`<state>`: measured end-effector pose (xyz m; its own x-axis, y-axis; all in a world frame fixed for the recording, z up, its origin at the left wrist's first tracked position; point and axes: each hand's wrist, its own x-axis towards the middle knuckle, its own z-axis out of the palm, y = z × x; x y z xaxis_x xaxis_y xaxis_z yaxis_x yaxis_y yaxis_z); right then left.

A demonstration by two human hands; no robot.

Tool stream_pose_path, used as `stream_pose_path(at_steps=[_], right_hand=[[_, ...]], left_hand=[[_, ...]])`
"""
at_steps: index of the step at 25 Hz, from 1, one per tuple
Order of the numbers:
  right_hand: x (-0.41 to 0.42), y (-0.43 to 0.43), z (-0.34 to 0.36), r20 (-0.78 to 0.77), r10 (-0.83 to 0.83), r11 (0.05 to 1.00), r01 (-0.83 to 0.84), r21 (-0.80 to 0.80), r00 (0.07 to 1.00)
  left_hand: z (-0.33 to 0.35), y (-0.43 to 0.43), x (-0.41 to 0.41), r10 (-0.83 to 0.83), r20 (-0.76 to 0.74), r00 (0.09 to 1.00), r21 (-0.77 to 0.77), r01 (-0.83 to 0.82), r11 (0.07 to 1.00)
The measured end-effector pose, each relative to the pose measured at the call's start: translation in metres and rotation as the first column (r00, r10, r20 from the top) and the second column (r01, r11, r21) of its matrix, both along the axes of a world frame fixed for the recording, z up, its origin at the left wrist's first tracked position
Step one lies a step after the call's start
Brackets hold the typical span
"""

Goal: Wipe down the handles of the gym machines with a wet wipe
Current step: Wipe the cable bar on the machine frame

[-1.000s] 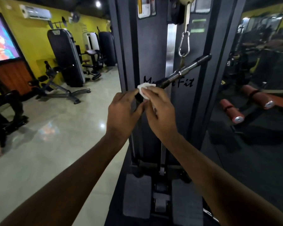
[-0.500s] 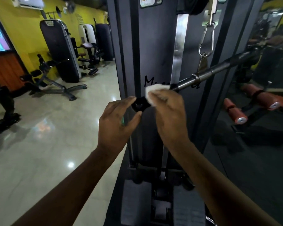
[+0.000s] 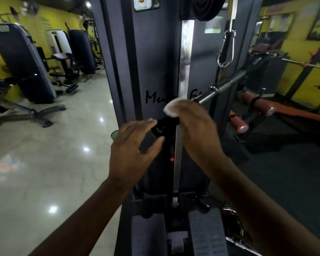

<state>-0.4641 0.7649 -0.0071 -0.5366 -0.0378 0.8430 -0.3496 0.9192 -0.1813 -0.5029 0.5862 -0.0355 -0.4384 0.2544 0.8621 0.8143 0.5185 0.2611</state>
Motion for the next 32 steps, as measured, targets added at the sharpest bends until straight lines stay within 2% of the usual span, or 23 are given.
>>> stream_pose_path(at_steps=[1, 2, 3, 5, 8, 9, 10, 11, 12, 14, 15, 16, 19, 21, 22, 25, 26, 29, 32], right_hand=[[0.000, -0.002, -0.005, 0.023, 0.010, 0.994, -0.013, 0.105, 1.000], [-0.001, -0.002, -0.008, 0.028, 0.010, 0.989, -0.014, 0.145, 1.000], [-0.004, -0.001, -0.008, 0.012, -0.017, 0.996, 0.016, 0.092, 1.000], [-0.006, 0.002, -0.003, -0.044, -0.077, 0.987, 0.070, -0.146, 0.996], [-0.003, -0.016, -0.018, -0.081, -0.085, 0.989, 0.075, -0.124, 0.993], [-0.002, -0.022, -0.024, -0.123, -0.115, 0.972, 0.087, -0.217, 0.986], [-0.004, -0.025, -0.028, -0.166, -0.175, 0.911, 0.096, -0.401, 0.970], [-0.008, -0.023, -0.027, -0.189, -0.219, 0.792, 0.061, -0.607, 0.957], [-0.011, -0.021, -0.024, -0.209, -0.198, 0.625, -0.041, -0.780, 0.958], [-0.018, -0.025, -0.021, -0.304, -0.104, 0.282, -0.265, -0.922, 0.947], [-0.021, -0.032, -0.023, -0.329, -0.114, 0.187, -0.305, -0.934, 0.937], [-0.022, -0.039, -0.025, -0.327, -0.127, 0.156, -0.307, -0.939, 0.936], [-0.024, -0.050, -0.030, -0.327, -0.031, 0.184, -0.316, -0.931, 0.945], [-0.026, -0.050, -0.031, -0.343, -0.034, 0.146, -0.335, -0.931, 0.939], [-0.025, -0.051, -0.032, -0.350, -0.050, 0.169, -0.337, -0.926, 0.935], [-0.017, -0.064, -0.037, -0.317, 0.045, 0.440, -0.304, -0.845, 0.947], [-0.015, -0.067, -0.038, -0.307, 0.043, 0.495, -0.287, -0.820, 0.951], [-0.014, -0.068, -0.036, -0.330, 0.000, 0.540, -0.277, -0.795, 0.944], [-0.005, -0.062, -0.037, -0.222, -0.020, 0.777, -0.124, -0.617, 0.975]], left_hand=[[-0.001, 0.000, -0.002, -0.017, 0.003, 1.000, 0.008, 0.017, 1.000], [-0.001, 0.000, -0.004, -0.030, 0.005, 1.000, 0.009, 0.030, 0.999], [-0.001, 0.000, -0.006, -0.040, 0.011, 0.999, 0.007, 0.040, 0.999], [-0.002, 0.001, -0.010, -0.046, 0.052, 0.998, 0.012, 0.045, 0.999], [-0.002, 0.003, -0.013, -0.088, 0.079, 0.993, 0.055, 0.084, 0.995], [-0.002, 0.004, -0.015, -0.106, 0.066, 0.992, 0.058, 0.102, 0.993], [-0.001, 0.004, -0.016, -0.123, 0.056, 0.991, 0.058, 0.120, 0.991], [0.000, 0.004, -0.017, -0.136, 0.054, 0.989, 0.058, 0.133, 0.989], [0.000, 0.004, -0.018, -0.142, 0.058, 0.988, 0.062, 0.138, 0.988], [0.000, 0.005, -0.017, -0.143, 0.066, 0.988, 0.063, 0.139, 0.988], [0.000, 0.005, -0.017, -0.147, 0.062, 0.987, 0.055, 0.144, 0.988], [0.000, 0.004, -0.018, -0.149, 0.056, 0.987, 0.042, 0.147, 0.988], [0.000, 0.000, -0.022, -0.130, 0.071, 0.989, 0.045, 0.127, 0.991], [0.002, -0.001, -0.022, -0.133, 0.087, 0.987, 0.069, 0.128, 0.989], [0.003, -0.002, -0.023, -0.139, 0.083, 0.987, 0.069, 0.134, 0.989], [0.006, -0.003, -0.022, -0.136, 0.042, 0.990, 0.047, 0.134, 0.990], [0.007, -0.003, -0.022, -0.129, 0.037, 0.991, 0.047, 0.127, 0.991], [0.009, -0.003, -0.021, -0.128, 0.048, 0.991, 0.033, 0.127, 0.991], [0.006, -0.004, -0.017, -0.125, 0.052, 0.991, 0.021, 0.124, 0.992]])
